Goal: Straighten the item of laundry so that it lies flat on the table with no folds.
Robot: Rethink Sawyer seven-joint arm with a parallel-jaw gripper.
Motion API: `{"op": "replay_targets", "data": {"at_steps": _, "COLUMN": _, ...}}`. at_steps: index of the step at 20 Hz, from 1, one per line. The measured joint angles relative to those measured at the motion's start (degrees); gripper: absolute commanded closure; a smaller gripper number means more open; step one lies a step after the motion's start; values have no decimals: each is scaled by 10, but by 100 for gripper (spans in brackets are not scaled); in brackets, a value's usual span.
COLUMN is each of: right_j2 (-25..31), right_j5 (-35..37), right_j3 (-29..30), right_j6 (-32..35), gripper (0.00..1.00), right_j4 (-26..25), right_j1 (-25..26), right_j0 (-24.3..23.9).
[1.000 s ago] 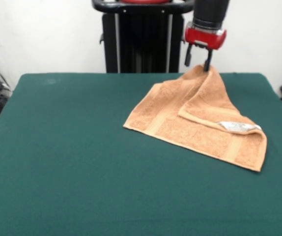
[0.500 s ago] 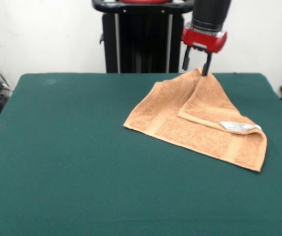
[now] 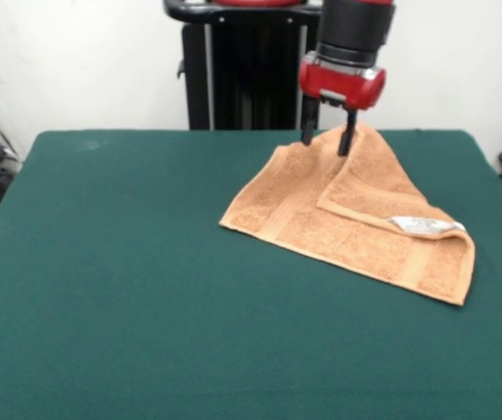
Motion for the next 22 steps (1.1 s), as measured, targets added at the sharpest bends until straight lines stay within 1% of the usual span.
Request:
{"op": "replay_targets", "data": {"at_steps": 6, "right_j2": 0, "right_j5": 6, "right_j3": -29, "right_j6": 0, "gripper": 0, "right_j4": -18, "right_j1": 0, "right_j0": -23}}
{"op": "replay_targets", "data": {"at_steps": 11, "right_j2": 0, "right_j5": 6, "right_j3": -57, "right_j6": 0, "gripper": 0, "right_j4": -38, "right_j1": 12, "right_j0": -36}}
{"op": "replay_targets", "data": {"at_steps": 14, "right_j2": 0, "right_j5": 6, "right_j3": -63, "right_j6": 0, "gripper": 0, "right_j4": -44, "right_j1": 19, "right_j0": -40}}
{"op": "replay_targets", "data": {"at_steps": 15, "right_j2": 0, "right_j5": 6, "right_j3": -65, "right_j6": 0, "gripper": 0, "right_j4": -55, "right_j1": 25, "right_j0": -44}}
{"op": "replay_targets", "data": {"at_steps": 20, "right_j2": 0, "right_j5": 5, "right_j3": -67, "right_j6": 0, "gripper": 0, "right_j4": -74, "right_j1": 43, "right_j0": -53}}
{"op": "replay_targets", "data": {"at_steps": 22, "right_j2": 0, "right_j5": 0, "right_j3": -67, "right_j6": 0, "gripper": 0, "right_j4": -88, "right_j1": 59, "right_j0": -58}}
